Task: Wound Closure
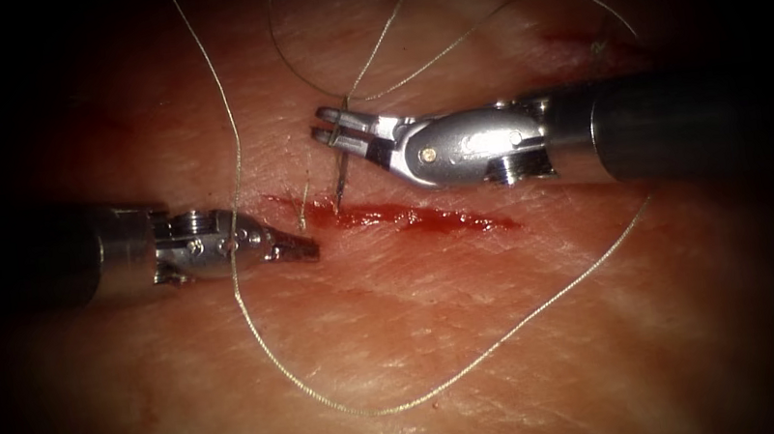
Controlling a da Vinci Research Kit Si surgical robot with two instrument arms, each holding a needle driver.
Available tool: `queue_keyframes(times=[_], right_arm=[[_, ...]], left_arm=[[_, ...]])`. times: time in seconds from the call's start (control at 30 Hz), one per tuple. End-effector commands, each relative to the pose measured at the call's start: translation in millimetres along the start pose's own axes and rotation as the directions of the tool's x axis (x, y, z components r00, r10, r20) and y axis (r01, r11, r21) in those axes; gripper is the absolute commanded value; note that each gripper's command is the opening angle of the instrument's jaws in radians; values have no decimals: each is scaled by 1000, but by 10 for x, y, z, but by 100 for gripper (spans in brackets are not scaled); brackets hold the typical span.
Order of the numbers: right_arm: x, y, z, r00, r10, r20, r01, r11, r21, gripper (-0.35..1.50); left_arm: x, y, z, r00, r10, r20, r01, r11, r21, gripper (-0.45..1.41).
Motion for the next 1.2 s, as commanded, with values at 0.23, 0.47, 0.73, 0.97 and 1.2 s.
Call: queue_keyframes(times=[0.23, 0.47, 0.73, 0.97, 1.2], right_arm=[[-8, -7, 7, 1000, 6, 23, -7, 999, 31, -35], [-10, -10, 9, 999, 26, 27, -27, 999, 32, -35], [-6, -8, 10, 982, 190, 19, -191, 981, 41, -35], [-9, -7, 10, 951, 306, 50, -308, 950, 51, -35], [-12, -6, 15, 920, 386, 66, -389, 920, 42, -35]], left_arm=[[-5, 2, 4, 1000, 3, 1, -3, 1000, -6, -43], [-6, 3, 3, 1000, 5, 1, -5, 1000, -7, -45], [-7, 3, 4, 1000, 6, 1, -6, 1000, -5, -45], [-8, 3, 5, 1000, 6, 1, -6, 1000, -5, -45], [-9, 3, 3, 1000, 8, 4, -8, 1000, -7, -45]])
